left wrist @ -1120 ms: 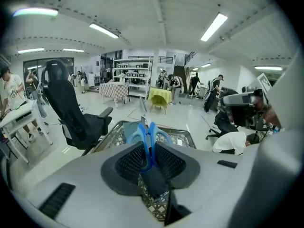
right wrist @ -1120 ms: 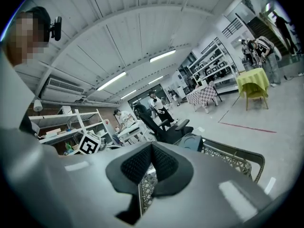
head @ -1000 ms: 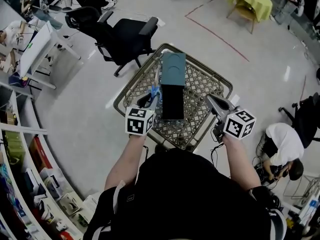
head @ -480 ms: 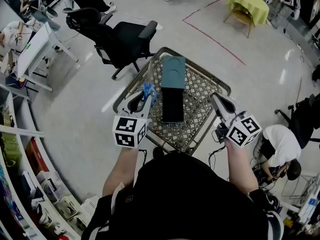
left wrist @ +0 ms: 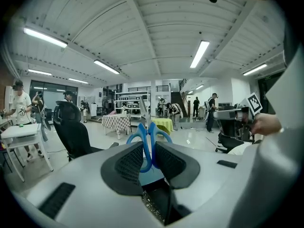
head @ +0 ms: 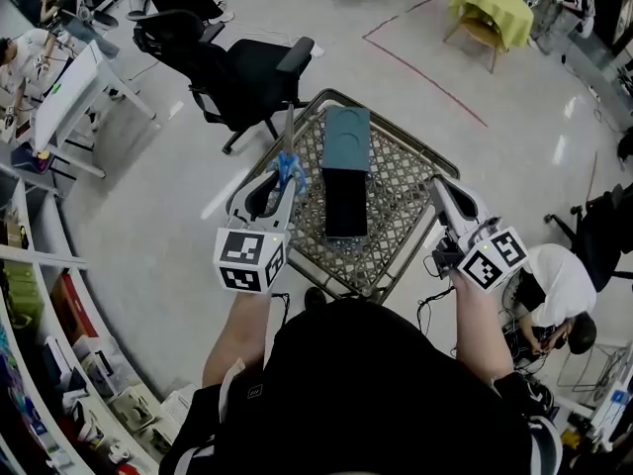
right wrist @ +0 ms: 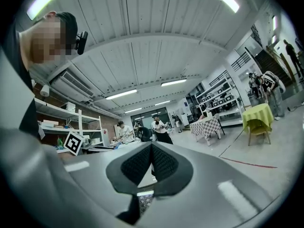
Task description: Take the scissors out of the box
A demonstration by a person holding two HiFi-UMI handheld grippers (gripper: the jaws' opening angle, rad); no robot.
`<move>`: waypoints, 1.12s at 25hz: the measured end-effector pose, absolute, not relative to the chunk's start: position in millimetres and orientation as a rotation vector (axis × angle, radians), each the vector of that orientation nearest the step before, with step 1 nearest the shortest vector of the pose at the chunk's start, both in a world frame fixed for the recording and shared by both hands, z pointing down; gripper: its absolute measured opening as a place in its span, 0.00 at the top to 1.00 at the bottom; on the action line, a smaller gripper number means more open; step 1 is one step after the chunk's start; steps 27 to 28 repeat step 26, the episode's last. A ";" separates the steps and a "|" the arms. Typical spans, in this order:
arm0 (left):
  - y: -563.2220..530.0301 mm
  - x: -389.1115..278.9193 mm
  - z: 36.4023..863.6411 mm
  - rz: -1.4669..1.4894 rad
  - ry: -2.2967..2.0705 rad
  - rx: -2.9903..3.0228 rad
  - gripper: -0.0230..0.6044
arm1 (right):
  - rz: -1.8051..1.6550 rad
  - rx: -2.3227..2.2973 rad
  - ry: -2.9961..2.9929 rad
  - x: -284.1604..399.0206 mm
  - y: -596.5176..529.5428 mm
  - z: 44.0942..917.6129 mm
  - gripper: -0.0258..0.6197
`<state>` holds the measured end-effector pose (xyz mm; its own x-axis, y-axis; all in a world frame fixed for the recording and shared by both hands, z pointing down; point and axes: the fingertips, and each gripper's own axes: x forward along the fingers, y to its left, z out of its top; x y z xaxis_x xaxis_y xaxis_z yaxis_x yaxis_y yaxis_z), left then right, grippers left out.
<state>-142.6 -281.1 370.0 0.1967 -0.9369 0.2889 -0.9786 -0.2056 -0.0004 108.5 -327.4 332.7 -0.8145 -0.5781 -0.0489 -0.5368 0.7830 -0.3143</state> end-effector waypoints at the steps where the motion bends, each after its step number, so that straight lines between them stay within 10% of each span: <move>1: -280.3 -142.0 367.6 0.330 -1.852 2.289 0.82 | -0.424 -0.881 2.832 107.0 -326.2 329.5 0.95; 28: -278.7 -136.5 368.4 0.269 -1.799 2.310 0.82 | -0.415 -0.865 2.864 98.0 -316.1 329.7 0.95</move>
